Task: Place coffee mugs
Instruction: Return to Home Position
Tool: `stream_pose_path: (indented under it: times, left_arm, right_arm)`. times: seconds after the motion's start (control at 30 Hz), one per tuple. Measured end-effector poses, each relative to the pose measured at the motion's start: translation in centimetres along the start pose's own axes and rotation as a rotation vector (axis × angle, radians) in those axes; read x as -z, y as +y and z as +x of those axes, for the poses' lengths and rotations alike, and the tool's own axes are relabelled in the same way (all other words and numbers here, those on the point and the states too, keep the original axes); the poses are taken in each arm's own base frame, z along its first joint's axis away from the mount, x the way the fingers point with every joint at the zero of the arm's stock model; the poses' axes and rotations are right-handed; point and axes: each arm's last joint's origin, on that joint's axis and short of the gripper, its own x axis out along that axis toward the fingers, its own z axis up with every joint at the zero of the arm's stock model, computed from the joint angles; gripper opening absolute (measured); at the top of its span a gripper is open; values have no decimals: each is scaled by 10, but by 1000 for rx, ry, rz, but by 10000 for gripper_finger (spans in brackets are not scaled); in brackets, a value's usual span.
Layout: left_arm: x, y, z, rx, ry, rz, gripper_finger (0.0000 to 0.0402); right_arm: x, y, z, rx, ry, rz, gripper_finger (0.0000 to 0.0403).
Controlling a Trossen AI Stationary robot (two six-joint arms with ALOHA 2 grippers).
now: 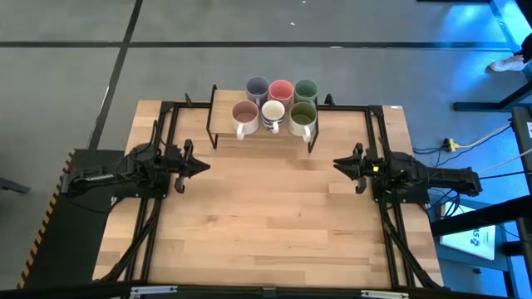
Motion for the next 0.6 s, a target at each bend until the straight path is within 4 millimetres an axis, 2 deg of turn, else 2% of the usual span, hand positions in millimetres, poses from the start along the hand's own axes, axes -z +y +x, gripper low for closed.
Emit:
stream_pose_path:
  times: [0.1,0.6]
  left_arm:
    - [7,1,0,4,7,-13,12]
    - [9,3,1,-57,18,-31,11]
  right_arm:
    - [1,0,0,-19,11,1,76]
    - [1,1,0,-32,18,4,76]
